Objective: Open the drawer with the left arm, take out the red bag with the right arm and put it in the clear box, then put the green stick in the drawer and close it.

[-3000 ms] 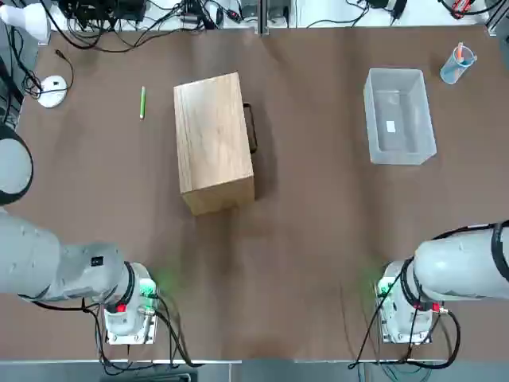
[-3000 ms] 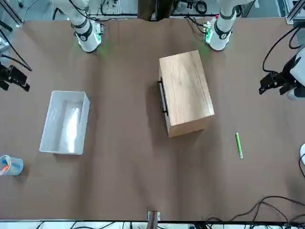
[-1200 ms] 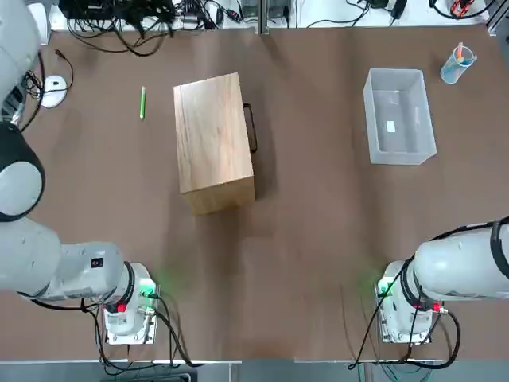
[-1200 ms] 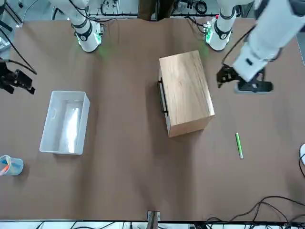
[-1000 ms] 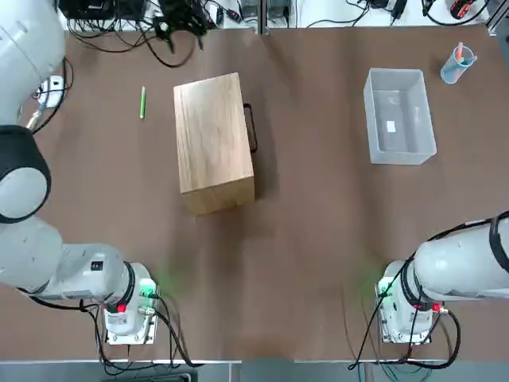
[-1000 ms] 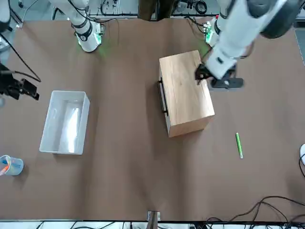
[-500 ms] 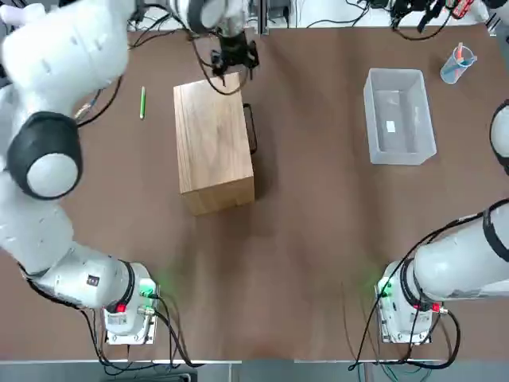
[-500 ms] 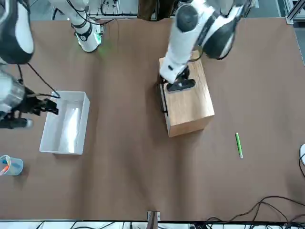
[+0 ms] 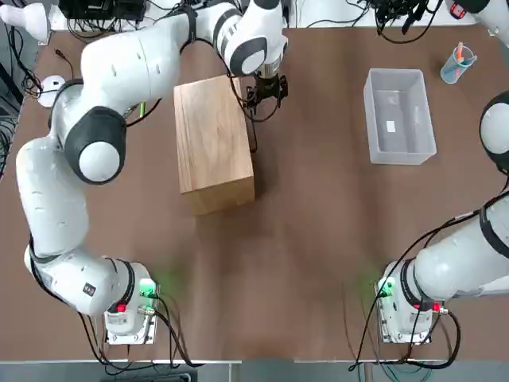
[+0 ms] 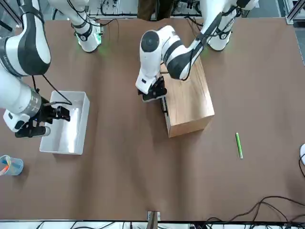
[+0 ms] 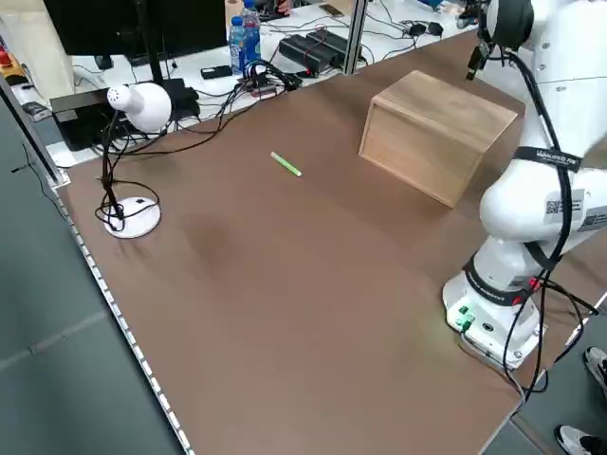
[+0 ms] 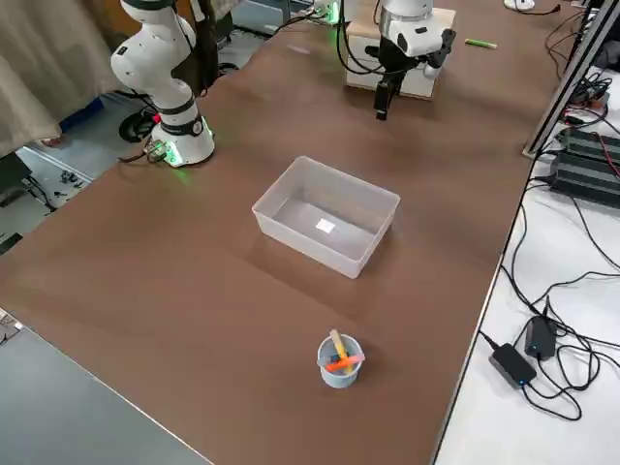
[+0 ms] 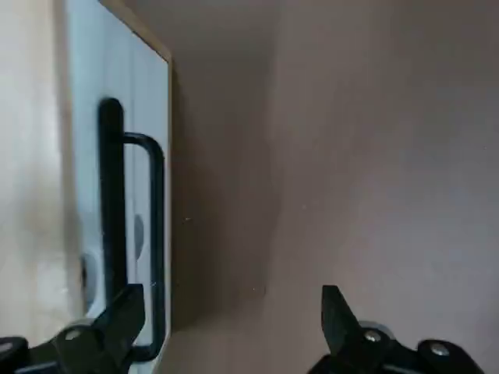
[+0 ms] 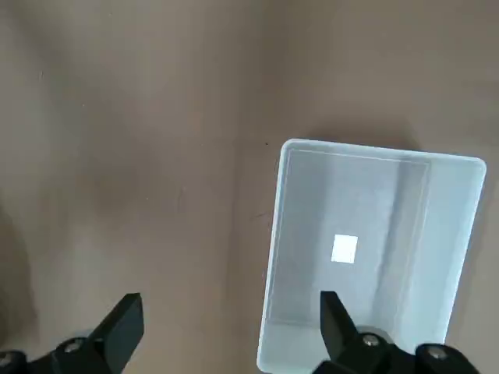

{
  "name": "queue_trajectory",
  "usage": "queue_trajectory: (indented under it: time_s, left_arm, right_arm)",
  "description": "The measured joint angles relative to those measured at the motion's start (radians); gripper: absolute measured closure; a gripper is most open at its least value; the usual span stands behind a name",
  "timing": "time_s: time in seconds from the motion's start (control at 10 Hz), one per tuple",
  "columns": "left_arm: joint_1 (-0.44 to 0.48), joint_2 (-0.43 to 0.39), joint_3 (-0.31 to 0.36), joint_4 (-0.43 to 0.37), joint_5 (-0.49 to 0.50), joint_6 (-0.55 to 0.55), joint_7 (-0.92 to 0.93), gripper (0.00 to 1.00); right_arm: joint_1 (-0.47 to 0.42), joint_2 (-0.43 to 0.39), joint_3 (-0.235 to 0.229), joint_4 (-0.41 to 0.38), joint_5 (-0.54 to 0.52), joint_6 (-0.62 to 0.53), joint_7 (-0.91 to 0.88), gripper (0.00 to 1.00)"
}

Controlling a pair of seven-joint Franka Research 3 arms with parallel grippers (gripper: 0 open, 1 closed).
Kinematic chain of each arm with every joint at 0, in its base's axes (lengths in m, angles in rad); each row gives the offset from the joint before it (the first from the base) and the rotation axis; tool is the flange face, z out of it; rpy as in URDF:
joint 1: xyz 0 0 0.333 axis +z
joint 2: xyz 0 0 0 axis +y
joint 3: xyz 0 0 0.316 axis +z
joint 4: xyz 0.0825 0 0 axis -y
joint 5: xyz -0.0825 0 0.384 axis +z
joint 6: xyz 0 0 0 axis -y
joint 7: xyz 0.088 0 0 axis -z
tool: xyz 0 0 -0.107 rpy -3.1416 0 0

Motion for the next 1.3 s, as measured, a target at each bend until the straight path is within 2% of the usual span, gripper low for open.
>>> queue_trajectory:
  time_s: [0.2,0.5,0.9,1.3]
  left_arm:
    - [-0.029,0.044,0.023,0.023,0.059,0.008,-0.028,0.0]
    - [-0.117,0.072,0.099,0.03,0.08,0.0,-0.039,0.0]
    - [-0.12,0.074,0.103,0.035,0.106,-0.065,-0.039,0.0]
    - [-0.125,0.085,0.102,0.035,0.108,-0.077,-0.039,0.0]
  right_arm:
    - [0.0,0.005,-0.003,-0.001,0.0,0.008,0.0,0.0]
    - [0.003,0.008,-0.001,-0.001,0.0,0.017,0.0,0.0]
    - [0.003,0.009,-0.001,-0.001,0.001,0.017,0.0,0.0]
    - [0.004,0.009,0.0,-0.001,0.002,0.017,0.0,0.0]
